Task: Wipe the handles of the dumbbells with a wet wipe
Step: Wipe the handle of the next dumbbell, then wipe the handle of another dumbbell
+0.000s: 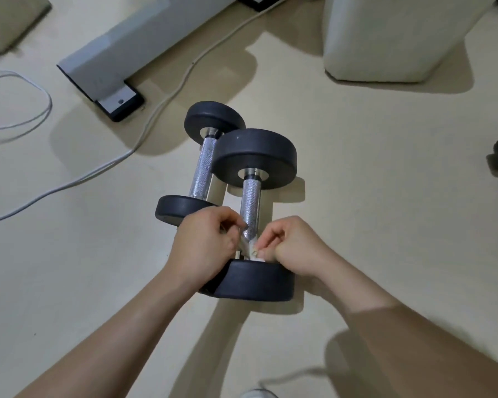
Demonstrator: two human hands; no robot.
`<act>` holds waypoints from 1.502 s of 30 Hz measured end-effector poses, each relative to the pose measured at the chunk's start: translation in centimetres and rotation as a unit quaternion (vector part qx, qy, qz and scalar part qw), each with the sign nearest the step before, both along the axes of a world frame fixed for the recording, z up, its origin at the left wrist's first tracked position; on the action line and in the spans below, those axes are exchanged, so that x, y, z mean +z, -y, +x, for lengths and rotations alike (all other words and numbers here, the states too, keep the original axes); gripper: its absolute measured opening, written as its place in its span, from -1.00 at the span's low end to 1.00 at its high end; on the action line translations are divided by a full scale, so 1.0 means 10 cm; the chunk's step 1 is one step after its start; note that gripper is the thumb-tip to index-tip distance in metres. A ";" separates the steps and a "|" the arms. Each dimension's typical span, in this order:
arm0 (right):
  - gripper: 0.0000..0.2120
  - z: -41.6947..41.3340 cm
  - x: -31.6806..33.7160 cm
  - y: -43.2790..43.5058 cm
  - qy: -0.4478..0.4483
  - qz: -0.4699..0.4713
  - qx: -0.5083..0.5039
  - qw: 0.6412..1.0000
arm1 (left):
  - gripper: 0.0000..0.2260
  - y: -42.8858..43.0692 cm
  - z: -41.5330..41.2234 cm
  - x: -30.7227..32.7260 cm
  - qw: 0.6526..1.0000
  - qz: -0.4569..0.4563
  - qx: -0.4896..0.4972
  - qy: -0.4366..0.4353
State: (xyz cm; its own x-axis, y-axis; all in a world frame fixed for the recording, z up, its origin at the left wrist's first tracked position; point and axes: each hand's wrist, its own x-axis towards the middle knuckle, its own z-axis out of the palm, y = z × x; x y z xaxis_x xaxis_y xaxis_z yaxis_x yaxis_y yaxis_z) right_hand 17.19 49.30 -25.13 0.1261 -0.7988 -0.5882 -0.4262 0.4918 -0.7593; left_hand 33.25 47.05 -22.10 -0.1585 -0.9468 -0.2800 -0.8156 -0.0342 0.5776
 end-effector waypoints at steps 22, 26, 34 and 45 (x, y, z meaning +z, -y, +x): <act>-0.81 -0.31 1.40 0.03 0.367 -0.001 -0.205 0.908 | -0.82 0.11 -0.32 1.11 0.949 0.030 0.021 -0.313; -0.88 -0.52 1.82 0.00 0.188 -0.133 -0.173 0.958 | -0.54 0.18 -0.50 1.41 0.950 0.010 -0.032 -0.311; -0.92 -0.92 2.22 -0.21 -0.073 -0.205 -0.101 0.971 | -0.70 0.22 -0.81 1.68 0.853 0.115 0.107 -0.498; -0.93 -1.43 2.70 -0.33 0.031 -0.119 -0.226 0.966 | -0.71 0.19 -1.32 1.75 0.840 0.211 -0.121 -0.485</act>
